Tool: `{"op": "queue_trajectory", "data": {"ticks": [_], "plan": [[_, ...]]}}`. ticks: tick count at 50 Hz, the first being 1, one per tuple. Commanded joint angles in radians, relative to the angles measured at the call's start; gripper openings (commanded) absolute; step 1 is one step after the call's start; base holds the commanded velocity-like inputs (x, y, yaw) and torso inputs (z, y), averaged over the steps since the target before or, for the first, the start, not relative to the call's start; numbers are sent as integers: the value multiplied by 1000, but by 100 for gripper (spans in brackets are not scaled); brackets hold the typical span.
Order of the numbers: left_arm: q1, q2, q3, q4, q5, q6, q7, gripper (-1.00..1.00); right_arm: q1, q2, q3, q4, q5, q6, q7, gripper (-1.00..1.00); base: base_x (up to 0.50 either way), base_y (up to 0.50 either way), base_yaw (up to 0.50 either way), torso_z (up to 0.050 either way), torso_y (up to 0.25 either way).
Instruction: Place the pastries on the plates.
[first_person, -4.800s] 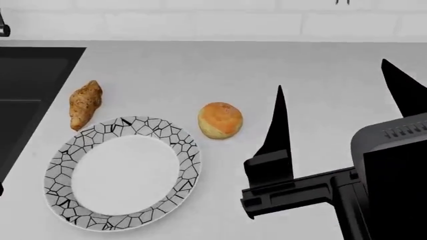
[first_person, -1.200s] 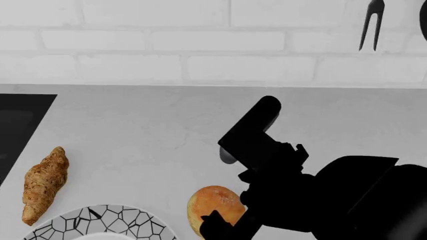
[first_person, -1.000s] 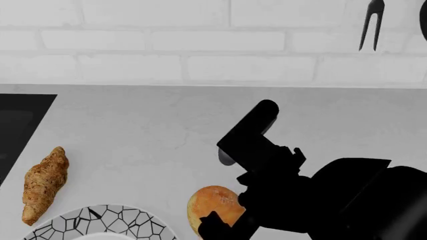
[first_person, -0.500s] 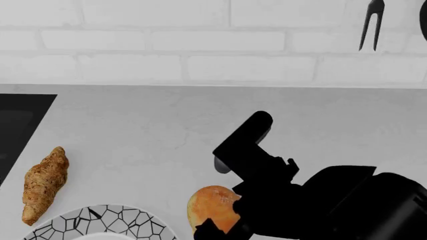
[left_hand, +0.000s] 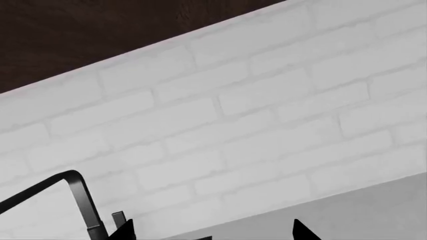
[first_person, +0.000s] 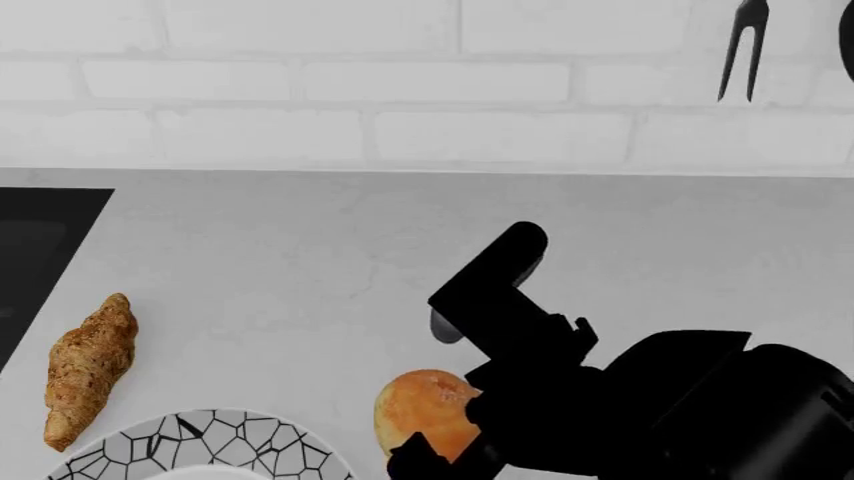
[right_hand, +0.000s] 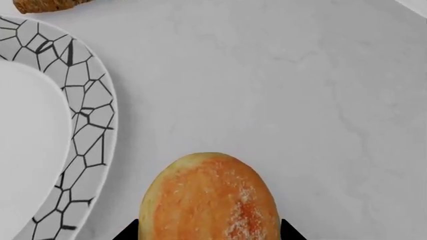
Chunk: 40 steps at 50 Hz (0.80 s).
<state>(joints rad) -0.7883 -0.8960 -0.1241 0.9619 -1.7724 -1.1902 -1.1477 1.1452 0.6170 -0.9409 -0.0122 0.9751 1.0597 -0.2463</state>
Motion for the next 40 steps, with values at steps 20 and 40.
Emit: {"op": "queue_trajectory", "data": {"ticks": [20, 40], "plan": [[1, 24, -17, -16, 45, 7, 16, 100, -27, -5, 25, -63, 36, 35, -3, -100, 0, 1, 1, 0, 0], [61, 123, -6, -3, 266, -7, 124, 100, 200, 116, 251, -459, 383, 192, 129, -100, 0, 0, 0, 0, 0]]}}
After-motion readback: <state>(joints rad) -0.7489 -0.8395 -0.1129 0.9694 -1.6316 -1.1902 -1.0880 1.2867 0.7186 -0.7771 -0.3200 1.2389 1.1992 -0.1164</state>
